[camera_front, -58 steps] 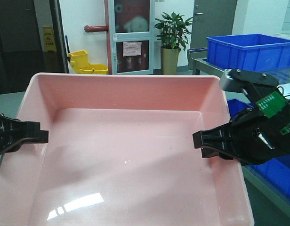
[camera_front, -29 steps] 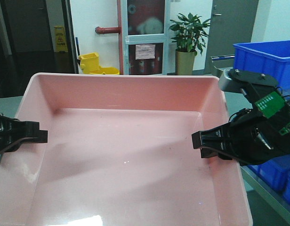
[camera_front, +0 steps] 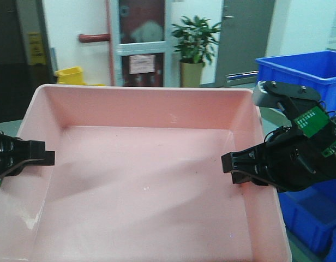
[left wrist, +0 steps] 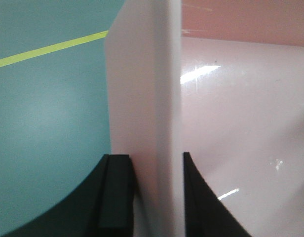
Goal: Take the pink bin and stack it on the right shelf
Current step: 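Hold the pink bin with both grippers while the base drives to the table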
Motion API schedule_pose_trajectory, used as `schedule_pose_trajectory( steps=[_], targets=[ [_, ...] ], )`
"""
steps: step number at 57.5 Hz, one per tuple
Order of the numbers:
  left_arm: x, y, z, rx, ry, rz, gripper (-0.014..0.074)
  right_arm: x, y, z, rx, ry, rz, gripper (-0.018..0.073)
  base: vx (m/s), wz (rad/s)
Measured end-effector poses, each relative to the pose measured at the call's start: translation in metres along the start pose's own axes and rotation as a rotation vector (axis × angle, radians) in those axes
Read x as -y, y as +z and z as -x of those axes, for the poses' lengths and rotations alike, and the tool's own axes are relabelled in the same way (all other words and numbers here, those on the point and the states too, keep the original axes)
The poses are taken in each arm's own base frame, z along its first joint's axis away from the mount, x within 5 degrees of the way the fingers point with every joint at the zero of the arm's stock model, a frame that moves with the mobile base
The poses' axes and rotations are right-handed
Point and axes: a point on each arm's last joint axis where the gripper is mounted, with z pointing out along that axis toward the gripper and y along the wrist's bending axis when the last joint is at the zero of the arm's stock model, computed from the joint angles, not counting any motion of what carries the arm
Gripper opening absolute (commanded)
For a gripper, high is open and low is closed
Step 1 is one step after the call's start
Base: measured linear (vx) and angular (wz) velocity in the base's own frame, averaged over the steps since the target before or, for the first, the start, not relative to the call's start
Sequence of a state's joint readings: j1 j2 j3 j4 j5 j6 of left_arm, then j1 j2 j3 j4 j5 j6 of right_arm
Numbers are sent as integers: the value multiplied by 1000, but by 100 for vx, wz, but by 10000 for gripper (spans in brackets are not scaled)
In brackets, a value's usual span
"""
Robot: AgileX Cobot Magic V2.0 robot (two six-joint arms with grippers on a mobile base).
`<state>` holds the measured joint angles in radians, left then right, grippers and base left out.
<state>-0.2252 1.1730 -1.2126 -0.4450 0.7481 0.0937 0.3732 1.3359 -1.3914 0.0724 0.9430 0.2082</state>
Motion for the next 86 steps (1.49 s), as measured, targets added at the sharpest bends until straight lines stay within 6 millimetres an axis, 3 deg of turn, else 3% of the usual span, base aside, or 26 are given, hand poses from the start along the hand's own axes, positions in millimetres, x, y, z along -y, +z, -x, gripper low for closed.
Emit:
schedule_pose_trajectory(
  steps=[59, 86],
  targets=[
    [0, 0, 1, 5, -2, -1, -1, 0, 0, 0, 0, 1, 1, -8, 40, -83],
    [0, 0, 1, 5, -1, -2, -1, 0, 0, 0, 0, 1, 1, -8, 27, -55]
  ],
)
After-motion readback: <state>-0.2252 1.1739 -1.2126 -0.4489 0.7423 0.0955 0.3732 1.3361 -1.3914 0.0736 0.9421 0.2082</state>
